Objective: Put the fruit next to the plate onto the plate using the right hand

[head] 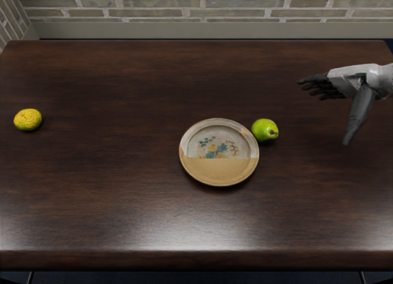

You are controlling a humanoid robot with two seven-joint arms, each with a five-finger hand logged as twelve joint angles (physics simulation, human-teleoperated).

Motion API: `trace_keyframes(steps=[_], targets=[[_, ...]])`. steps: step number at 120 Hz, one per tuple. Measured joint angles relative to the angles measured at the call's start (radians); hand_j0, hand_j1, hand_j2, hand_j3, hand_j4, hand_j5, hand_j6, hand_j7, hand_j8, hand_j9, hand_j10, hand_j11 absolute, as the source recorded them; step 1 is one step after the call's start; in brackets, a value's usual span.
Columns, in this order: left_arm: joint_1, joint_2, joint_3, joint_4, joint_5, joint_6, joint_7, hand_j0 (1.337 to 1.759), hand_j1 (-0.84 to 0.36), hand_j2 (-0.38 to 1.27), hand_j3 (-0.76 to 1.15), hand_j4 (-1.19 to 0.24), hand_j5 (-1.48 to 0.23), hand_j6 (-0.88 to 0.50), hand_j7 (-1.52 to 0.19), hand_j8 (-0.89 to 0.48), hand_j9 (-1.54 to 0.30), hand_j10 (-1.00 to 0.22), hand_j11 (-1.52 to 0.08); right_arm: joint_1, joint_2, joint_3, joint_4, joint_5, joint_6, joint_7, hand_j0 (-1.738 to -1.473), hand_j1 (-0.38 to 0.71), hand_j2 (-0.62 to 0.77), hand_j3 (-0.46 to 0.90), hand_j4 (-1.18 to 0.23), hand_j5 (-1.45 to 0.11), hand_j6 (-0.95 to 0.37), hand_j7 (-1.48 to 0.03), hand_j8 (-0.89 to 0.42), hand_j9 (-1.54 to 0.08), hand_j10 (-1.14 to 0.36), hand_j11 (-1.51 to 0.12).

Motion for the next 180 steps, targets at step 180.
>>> trace_keyframes(steps=[180], targets=[[0.000, 0.000, 0.000, 0.000, 0.000, 0.000, 0.000, 1.658, 0.33, 0.00, 0.00, -0.02, -0.02, -0.02, -0.02, -0.02, -0.02, -0.02, -0.02, -0.247, 0.359, 0.003, 0.271, -0.687, -0.743, -0.272, -1.658, -0.22, -0.02, 0.00, -0.11, -0.14, -0.11, -0.14, -0.11, -0.14, -0.11, -0.14]])
